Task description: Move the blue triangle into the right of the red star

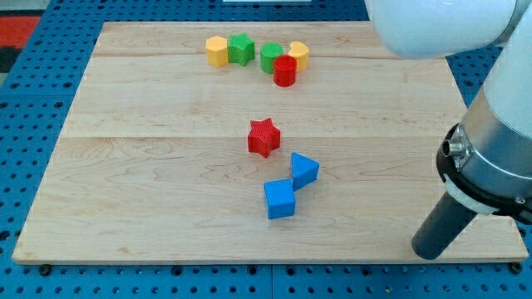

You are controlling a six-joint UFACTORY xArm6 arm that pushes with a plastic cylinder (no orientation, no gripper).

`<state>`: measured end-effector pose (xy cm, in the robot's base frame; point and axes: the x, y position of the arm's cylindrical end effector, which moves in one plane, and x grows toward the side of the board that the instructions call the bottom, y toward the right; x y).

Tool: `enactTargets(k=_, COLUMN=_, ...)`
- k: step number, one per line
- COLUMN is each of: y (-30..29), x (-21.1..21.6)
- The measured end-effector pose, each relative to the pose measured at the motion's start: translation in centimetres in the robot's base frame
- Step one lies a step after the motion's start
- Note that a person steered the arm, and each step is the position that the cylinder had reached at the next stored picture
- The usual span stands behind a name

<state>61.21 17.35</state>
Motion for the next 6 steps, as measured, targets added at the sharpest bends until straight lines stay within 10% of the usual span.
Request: enactTargets(k=6, y=-11.6, x=-7.7)
